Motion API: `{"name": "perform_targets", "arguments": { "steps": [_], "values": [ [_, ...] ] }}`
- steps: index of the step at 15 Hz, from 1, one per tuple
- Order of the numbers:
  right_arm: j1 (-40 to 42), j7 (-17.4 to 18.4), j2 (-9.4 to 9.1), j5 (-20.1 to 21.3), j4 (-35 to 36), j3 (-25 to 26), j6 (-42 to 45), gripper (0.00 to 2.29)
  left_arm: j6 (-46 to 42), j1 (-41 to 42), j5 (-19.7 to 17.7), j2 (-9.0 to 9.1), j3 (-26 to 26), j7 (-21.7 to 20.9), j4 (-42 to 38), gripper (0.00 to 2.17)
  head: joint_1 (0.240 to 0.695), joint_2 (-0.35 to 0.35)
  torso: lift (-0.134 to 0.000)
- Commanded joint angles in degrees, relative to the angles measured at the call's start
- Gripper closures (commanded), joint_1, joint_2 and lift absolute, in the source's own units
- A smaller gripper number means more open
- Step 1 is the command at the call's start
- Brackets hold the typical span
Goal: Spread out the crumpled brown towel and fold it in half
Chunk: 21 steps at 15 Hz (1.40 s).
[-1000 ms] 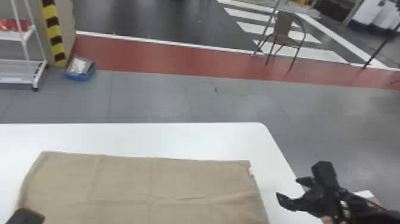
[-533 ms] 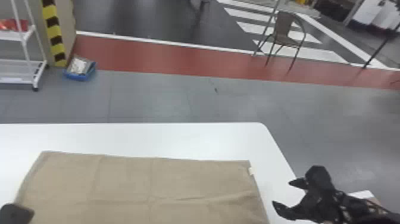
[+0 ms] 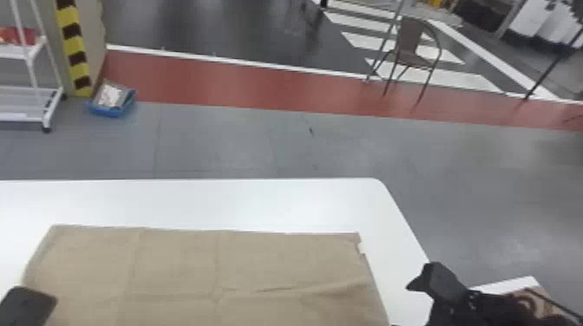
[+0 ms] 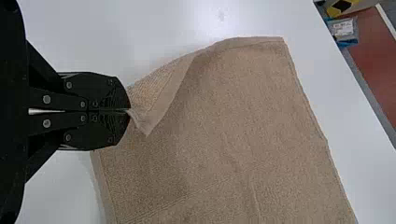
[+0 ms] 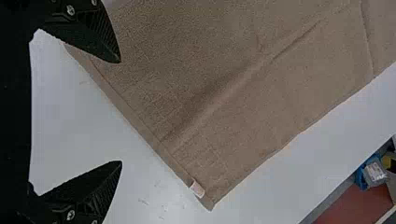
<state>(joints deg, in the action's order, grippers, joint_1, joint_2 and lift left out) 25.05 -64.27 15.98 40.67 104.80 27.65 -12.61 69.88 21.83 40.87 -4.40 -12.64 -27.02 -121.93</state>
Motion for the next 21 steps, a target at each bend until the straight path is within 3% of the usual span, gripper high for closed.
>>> {"name": "perform_targets", "arguments": {
  "steps": [1, 5, 9, 12, 14, 21],
  "values": [
    [-1.24, 0.38, 0.28, 0.90, -2.06, -1.55, -2.30, 0.13, 0.22, -0.65, 0.00, 0.10, -1.86, 0.12, 0.03, 1.38, 0.695, -0.350, 0.000],
    [1.14, -1.12, 1.33, 4.42, -1.62, -4.18, -0.19, 0.13, 2.15, 0.14, 0.35, 0.01, -1.15, 0.03, -1.11, 1.38, 0.695, -0.350, 0.000],
    [5.80, -0.59, 3.00, 8.11, -0.91, -2.43, 7.19, 0.13, 2.33, 0.23, 0.35, 0.10, -0.98, 0.12, -1.03, 1.38, 0.695, -0.350, 0.000],
    [6.06, 1.08, 3.00, 11.36, -2.23, -3.66, 6.67, 0.15, 2.15, 0.14, 0.09, 0.10, -1.07, 0.21, -1.03, 1.38, 0.695, -0.350, 0.000],
    [5.09, 2.14, 3.00, 11.45, -3.29, -4.18, 5.79, 0.15, 2.15, 0.14, 0.00, 0.10, -0.98, 0.30, -0.94, 1.38, 0.695, -0.350, 0.000],
    [3.69, 1.61, 3.00, 15.23, -4.87, -8.05, 3.33, 0.29, 2.15, 0.32, -0.17, -0.17, -0.19, 0.12, -0.76, 1.38, 0.695, -0.350, 0.000]
  ]
}}
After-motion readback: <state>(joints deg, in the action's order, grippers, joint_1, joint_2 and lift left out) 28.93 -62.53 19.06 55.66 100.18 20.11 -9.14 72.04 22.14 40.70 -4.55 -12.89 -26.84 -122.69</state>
